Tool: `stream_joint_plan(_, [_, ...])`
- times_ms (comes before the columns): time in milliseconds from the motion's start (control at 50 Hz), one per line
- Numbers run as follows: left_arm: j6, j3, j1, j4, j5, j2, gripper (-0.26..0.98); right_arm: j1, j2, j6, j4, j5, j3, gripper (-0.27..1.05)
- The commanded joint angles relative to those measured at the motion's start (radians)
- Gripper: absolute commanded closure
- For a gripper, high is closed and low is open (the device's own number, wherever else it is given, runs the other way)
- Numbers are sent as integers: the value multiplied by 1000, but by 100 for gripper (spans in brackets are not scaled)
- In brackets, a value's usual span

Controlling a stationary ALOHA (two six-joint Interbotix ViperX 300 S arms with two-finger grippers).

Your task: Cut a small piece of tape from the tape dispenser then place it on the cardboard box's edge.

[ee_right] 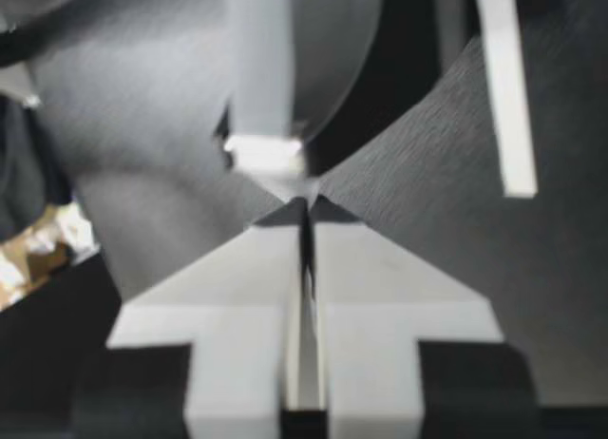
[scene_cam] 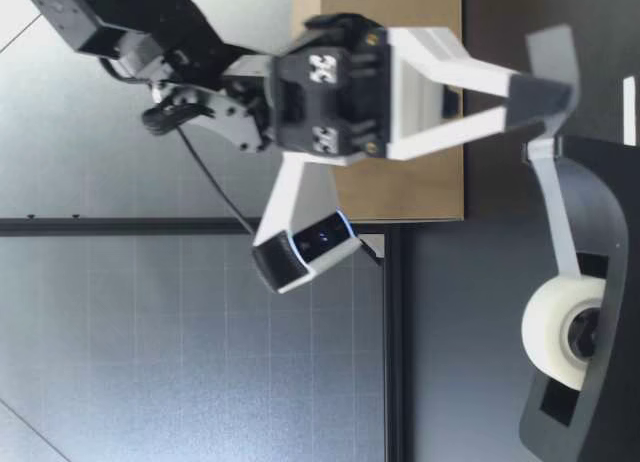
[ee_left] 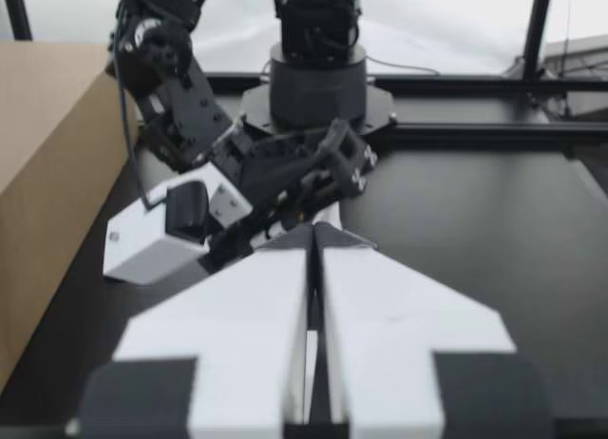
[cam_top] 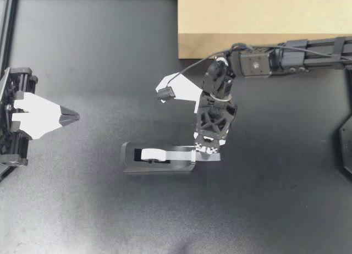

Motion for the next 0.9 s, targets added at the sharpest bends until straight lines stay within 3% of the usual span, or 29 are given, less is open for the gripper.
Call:
stream_joint_plan(0, [-3, -12, 2, -2, -9, 5, 83, -5, -9, 0, -23, -35, 11, 83])
stream_joint_plan(340, [-6, -34, 2, -15, -21, 75, 83, -2, -225, 20, -86, -57, 21, 85])
stream_joint_plan(680, [-5, -124, 3, -91, -153, 293, 79, 101, -402, 158, -327, -164, -15, 87])
stream_joint_plan(880, [-8, -189, 2, -100, -176, 405, 65, 150, -420, 213, -459, -166, -75, 87])
